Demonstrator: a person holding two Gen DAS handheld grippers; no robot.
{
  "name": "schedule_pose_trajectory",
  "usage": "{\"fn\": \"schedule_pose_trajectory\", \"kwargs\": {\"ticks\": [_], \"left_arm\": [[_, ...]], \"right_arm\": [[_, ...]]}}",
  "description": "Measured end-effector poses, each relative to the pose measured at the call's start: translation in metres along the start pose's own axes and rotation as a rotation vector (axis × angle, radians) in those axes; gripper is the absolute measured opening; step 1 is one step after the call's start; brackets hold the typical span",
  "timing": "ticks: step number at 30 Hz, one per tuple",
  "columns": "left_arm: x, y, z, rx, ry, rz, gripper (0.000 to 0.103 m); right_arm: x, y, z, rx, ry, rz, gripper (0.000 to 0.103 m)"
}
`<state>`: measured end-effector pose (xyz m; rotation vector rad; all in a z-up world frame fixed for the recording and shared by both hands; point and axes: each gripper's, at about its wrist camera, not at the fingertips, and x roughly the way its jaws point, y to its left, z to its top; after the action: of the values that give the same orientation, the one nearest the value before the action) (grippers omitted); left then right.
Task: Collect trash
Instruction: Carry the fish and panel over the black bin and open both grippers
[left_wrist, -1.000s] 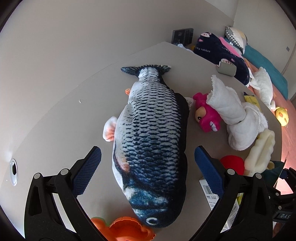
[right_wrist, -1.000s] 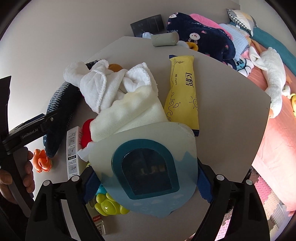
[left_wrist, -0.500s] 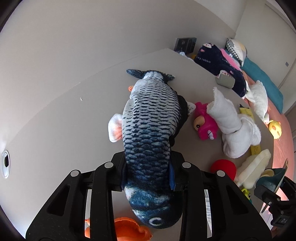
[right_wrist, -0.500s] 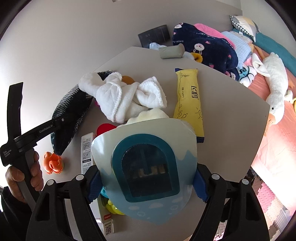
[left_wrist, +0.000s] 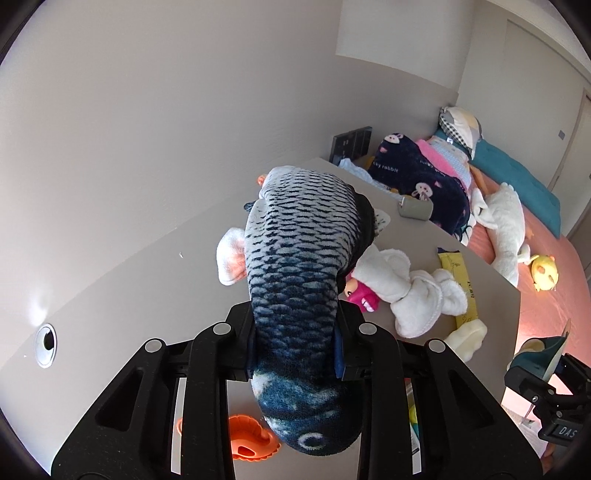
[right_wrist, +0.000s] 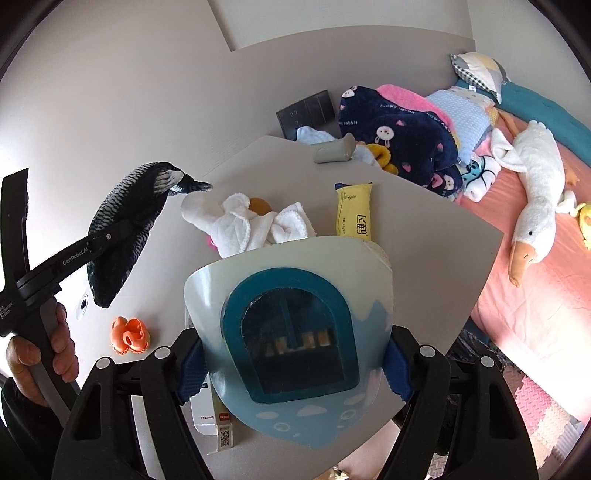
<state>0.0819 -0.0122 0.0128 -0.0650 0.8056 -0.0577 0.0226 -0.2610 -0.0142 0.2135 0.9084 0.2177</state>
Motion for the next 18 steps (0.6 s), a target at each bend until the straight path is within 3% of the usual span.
{"fn": "schedule_pose_trajectory", "kwargs": {"ticks": [8,18], "left_arm": [[-0.031,-0.031,0.007,0.025,-0.053,-0.023,0.029],[-0.048,-0.104,-0.003,0.114,-0.064,-0.115,0.029]], "right_arm": [[-0.033,-0.023,-0.001,0.023,-0.059,-0.002,0.078],[-0.074,-0.073,-0.017,0.076,-0.095,-0.047,0.079]]}}
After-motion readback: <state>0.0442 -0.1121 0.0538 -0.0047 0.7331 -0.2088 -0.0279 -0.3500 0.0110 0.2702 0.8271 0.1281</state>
